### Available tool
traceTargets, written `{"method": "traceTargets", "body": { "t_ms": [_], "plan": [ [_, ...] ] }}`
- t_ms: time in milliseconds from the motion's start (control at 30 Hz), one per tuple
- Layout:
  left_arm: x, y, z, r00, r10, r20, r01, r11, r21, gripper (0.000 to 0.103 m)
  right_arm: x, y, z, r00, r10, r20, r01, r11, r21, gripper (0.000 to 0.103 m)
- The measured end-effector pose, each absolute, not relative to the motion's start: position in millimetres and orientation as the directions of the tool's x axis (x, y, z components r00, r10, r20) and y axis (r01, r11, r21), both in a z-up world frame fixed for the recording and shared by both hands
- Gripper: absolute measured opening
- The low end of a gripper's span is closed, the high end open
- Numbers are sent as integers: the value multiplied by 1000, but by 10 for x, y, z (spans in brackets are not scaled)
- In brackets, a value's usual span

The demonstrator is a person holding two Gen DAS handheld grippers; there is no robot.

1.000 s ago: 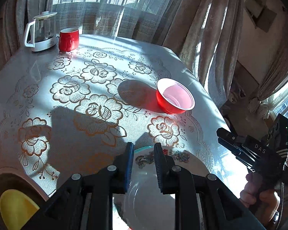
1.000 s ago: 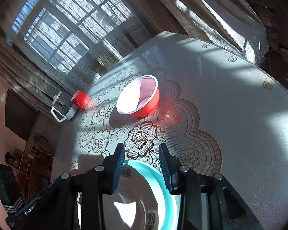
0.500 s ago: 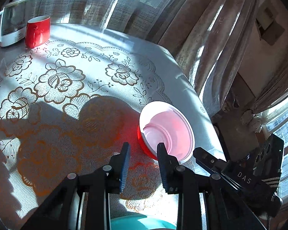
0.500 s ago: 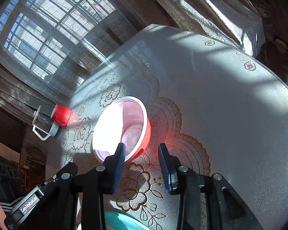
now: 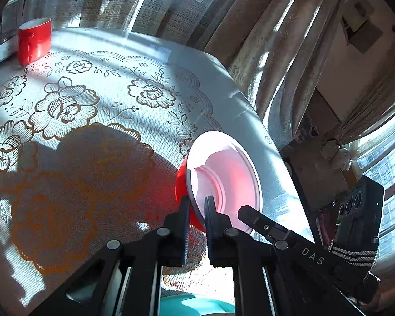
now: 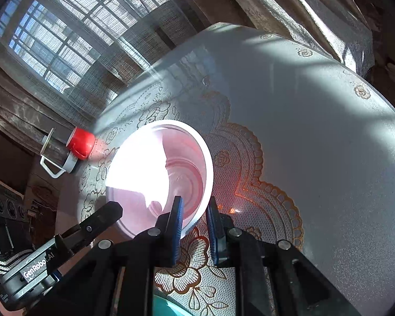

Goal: Organize plates and bowls
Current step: 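Lift the red bowl with the left tool, then carry the red bowl over the steel bowl and lower it into the yellow bowl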

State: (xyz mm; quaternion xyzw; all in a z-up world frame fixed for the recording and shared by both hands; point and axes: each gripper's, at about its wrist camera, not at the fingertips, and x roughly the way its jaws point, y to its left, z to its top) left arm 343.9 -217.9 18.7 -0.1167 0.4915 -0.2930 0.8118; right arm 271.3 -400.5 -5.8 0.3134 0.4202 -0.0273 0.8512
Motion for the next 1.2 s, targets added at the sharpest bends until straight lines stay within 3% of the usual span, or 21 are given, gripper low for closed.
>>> {"method": "traceTargets", "body": {
  "t_ms": [667, 1200],
  "plan": [
    [2423, -897, 706, 479, -455, -751, 291, 889, -353, 12, 2220, -2822, 364, 635, 381, -672, 60, 843, 535, 17],
    [1612, 186, 847, 556, -426, -713, 227, 904, -363, 12, 1679, -1792, 554, 586, 475, -657, -110, 850, 516, 17]
  ]
}}
